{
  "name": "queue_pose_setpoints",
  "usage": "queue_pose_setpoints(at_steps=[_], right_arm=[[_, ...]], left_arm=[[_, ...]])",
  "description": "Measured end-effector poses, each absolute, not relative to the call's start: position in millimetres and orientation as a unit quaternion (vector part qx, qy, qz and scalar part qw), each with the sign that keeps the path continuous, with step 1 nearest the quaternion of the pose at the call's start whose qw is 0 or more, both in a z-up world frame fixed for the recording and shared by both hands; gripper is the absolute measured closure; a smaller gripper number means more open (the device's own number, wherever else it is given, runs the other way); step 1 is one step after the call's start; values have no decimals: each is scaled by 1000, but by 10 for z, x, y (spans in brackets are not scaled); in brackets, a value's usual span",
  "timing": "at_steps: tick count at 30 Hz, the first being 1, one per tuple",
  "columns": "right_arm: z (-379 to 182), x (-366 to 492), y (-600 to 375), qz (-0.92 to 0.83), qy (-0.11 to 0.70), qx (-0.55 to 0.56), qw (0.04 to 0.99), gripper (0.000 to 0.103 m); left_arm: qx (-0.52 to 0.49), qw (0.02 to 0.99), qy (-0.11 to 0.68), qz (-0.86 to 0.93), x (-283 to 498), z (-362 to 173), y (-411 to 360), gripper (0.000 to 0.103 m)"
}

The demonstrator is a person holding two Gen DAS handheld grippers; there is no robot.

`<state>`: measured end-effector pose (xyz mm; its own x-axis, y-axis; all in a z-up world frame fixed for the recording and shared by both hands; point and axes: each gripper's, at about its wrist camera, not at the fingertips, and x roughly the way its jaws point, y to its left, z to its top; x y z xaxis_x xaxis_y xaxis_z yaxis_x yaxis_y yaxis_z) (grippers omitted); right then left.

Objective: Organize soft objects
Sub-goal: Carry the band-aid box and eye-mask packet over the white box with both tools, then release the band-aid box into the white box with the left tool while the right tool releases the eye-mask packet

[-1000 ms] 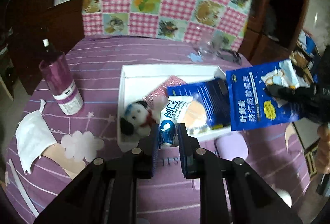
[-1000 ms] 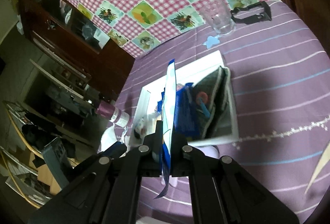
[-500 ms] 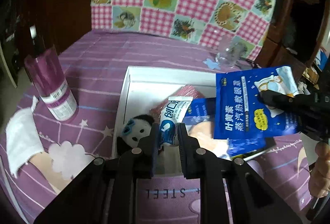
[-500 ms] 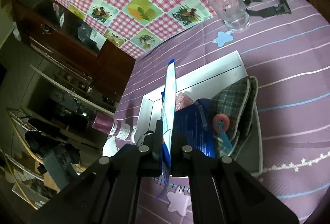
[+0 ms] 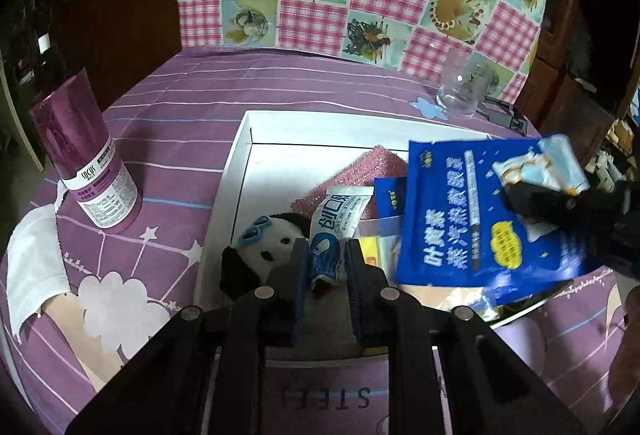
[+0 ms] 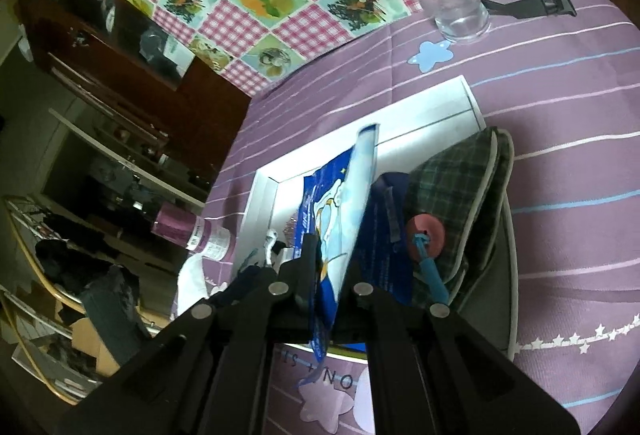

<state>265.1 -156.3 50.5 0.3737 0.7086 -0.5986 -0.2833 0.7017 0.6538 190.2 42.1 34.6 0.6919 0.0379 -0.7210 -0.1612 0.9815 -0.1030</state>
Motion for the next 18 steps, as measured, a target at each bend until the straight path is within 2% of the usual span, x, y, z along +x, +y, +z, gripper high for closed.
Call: queue_pose_setpoints(at_steps=[4,5,7,9,12,15,18], right_arm=[[474,2660,-1476,304,462,213,806,98],[479,2658,-1470,303,458,212,808,98],[489,2665,-1510,296,446,223,815,98],[492,2671,-1577,286,435,239,820,97],[468,2698,-1662,266,429,258,824,92],[494,2696,-1616,270,433,236,827,85],[605,2622,-1537,277,411,215,842,69]], left_arm=[[-89,920,380,47,1900,343,440,86],[-95,920,377,45,1891,347,455,83],[-112,920,373,34,1876,356,496,77],[-126,921,368,24,1857,381,521,61],[-128,929,347,19,1791,465,525,44],[-110,938,327,28,1741,552,492,40],[-105,943,315,32,1697,623,492,35]])
